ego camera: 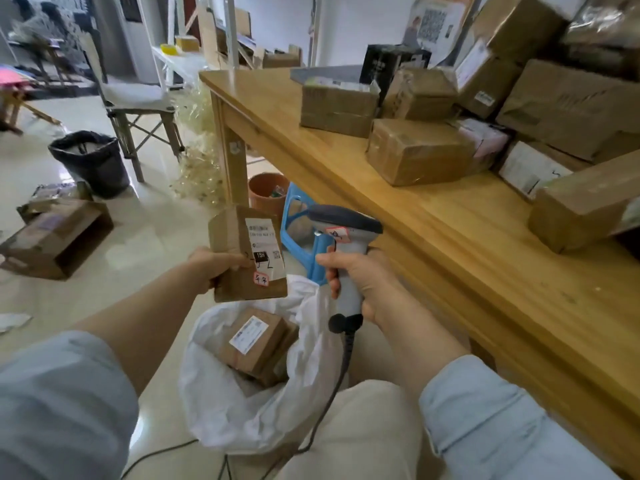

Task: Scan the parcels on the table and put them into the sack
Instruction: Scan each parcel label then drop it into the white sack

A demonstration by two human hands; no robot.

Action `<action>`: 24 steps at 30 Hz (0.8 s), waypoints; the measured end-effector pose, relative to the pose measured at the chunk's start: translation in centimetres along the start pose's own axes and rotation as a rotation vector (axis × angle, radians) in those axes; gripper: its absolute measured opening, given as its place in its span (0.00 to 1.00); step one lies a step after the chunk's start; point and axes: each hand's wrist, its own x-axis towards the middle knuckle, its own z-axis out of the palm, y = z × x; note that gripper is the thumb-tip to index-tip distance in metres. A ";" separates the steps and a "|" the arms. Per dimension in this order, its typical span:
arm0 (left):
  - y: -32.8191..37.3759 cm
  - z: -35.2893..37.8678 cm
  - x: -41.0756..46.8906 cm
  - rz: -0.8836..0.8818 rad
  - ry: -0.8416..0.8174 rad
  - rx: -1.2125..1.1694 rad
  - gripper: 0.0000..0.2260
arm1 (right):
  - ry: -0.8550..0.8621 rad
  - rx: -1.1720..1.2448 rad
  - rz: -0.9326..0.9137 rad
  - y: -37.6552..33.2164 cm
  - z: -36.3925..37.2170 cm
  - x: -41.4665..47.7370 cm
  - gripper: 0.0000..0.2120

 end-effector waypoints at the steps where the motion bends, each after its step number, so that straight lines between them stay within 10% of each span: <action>1: -1.4 0.2 0.9 -0.030 0.017 0.019 0.21 | -0.003 0.002 0.041 0.7 0.2 0.9 0.07; 24: -16.0 6.8 16.0 -0.087 0.073 0.417 0.22 | 0.179 -0.239 0.547 19.6 0.2 23.1 0.26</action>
